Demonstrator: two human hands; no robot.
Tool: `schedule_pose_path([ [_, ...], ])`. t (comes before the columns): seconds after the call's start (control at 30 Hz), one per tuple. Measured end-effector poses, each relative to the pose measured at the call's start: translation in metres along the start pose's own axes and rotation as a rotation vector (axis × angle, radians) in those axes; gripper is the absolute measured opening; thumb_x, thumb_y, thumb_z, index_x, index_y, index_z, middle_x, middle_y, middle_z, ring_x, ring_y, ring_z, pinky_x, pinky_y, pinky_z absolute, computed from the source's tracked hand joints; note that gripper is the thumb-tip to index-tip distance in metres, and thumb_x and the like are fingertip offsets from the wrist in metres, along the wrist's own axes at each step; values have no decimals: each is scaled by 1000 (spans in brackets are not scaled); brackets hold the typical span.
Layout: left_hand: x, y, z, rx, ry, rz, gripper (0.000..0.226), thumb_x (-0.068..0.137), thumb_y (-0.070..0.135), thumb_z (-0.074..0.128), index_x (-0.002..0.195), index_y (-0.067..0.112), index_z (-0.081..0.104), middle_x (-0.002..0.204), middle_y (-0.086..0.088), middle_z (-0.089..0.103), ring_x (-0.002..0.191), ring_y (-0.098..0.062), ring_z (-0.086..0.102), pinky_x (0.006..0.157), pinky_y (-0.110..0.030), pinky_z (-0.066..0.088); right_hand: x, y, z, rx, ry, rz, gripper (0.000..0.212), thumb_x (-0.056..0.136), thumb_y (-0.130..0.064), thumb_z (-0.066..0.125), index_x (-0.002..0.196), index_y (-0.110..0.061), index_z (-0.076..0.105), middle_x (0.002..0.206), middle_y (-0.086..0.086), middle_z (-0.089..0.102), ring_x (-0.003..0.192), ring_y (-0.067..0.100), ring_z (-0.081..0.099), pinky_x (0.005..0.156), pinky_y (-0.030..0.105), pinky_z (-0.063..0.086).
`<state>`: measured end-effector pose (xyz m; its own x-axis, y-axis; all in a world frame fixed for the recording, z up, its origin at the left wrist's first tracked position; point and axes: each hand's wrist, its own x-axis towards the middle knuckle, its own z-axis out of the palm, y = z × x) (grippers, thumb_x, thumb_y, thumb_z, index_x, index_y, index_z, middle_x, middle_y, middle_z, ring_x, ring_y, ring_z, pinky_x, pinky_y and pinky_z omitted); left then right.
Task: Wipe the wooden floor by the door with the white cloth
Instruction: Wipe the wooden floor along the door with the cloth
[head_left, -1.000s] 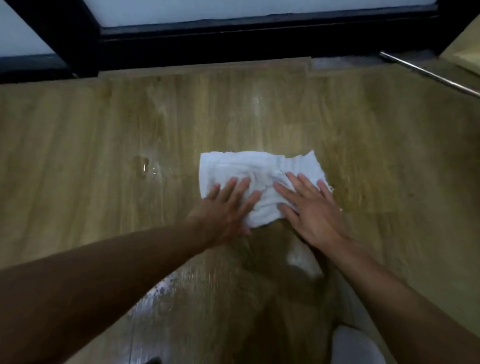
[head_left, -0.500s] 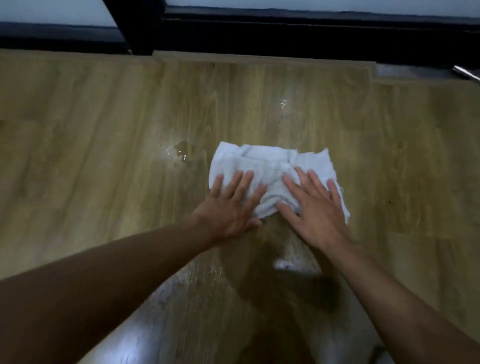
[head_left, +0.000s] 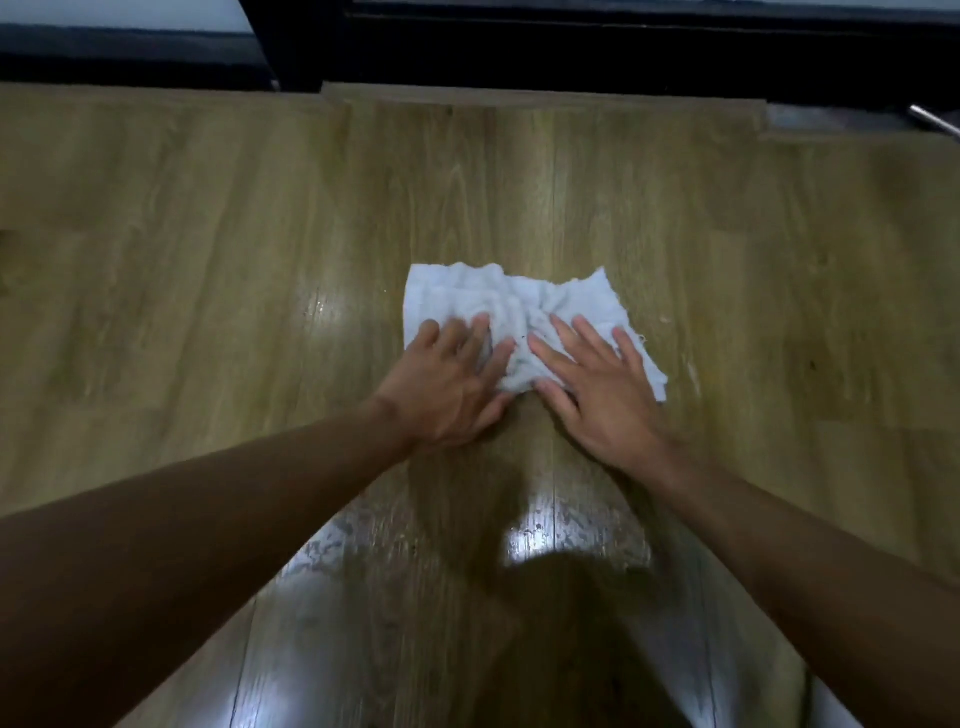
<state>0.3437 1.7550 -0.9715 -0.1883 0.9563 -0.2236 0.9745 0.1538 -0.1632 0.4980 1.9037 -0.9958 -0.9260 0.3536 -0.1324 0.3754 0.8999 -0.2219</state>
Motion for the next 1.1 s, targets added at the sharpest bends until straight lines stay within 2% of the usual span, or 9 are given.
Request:
schedule_pose_path([
  [0.1, 6, -35, 11, 13, 92, 25, 65, 90, 48, 18, 139, 17, 48, 136, -20, 52, 109, -37, 56, 84, -43, 46, 21, -2, -7, 15, -27, 109, 52, 98, -52, 18, 148, -40, 23, 159, -8, 18, 147, 18, 12, 117, 46, 4],
  [0.3, -2, -88, 2, -95, -8, -373, 63, 94, 41, 11, 141, 8, 38, 141, -21, 44, 121, -39, 47, 98, -46, 38, 126, -101, -17, 212, -139, 144, 50, 100, -52, 21, 146, -37, 33, 160, -7, 12, 148, 22, 5, 116, 53, -2],
  [0.47, -32, -53, 10, 81, -20, -187, 58, 94, 15, 5, 137, -16, 28, 126, -39, 48, 114, -48, 49, 84, -45, 44, 69, -98, -1, 343, 8, 16, 33, 99, -38, 46, 128, -30, 60, 150, -6, 38, 144, 16, 24, 116, 42, 5],
  [0.6, -37, -40, -5, 20, -7, -132, 46, 98, 12, 20, 139, -7, 32, 119, -23, 55, 106, -35, 51, 89, -41, 36, 64, -76, -20, 493, -22, 128, 31, 93, -31, 60, 122, -23, 65, 144, 3, 47, 140, 20, 33, 117, 49, 16],
  [0.67, -26, -64, -8, -17, -41, -199, 47, 101, 18, 23, 144, -1, 27, 132, -23, 47, 118, -38, 44, 96, -43, 34, 83, -84, -24, 417, -44, 147, 41, 95, -35, 54, 135, -25, 53, 150, 3, 40, 143, 24, 28, 116, 53, 18],
  [0.8, -10, -117, -3, -100, -264, -362, 56, 101, 29, 28, 151, 10, 13, 155, -28, 7, 141, -46, 12, 115, -49, 18, 131, -121, -12, 233, -119, 271, 49, 99, -51, 29, 147, -40, 29, 161, -7, 10, 148, 23, 1, 114, 53, -6],
  [0.93, -17, -111, 19, -159, -212, -345, 59, 101, 27, 23, 150, 0, 4, 156, -27, -3, 143, -44, -5, 118, -52, 1, 115, -162, 16, 162, 87, 206, 48, 100, -44, 17, 145, -39, 32, 158, -10, 19, 147, 19, 8, 115, 50, -4],
  [1.03, -49, -82, 37, -110, 48, -180, 55, 97, 18, 17, 139, -14, 32, 144, -38, 28, 136, -53, 22, 112, -58, 24, 71, -144, 18, 116, 68, 115, 52, 98, -47, 12, 145, -38, 34, 156, -9, 26, 147, 15, 13, 118, 44, 1],
  [1.1, -69, -68, 40, -129, -10, -129, 56, 94, 16, 15, 133, -16, 41, 138, -39, 38, 130, -54, 33, 104, -59, 36, 59, -127, 15, 23, 6, 98, 50, 100, -46, 18, 149, -37, 25, 159, -9, 18, 147, 14, 8, 119, 44, 1],
])
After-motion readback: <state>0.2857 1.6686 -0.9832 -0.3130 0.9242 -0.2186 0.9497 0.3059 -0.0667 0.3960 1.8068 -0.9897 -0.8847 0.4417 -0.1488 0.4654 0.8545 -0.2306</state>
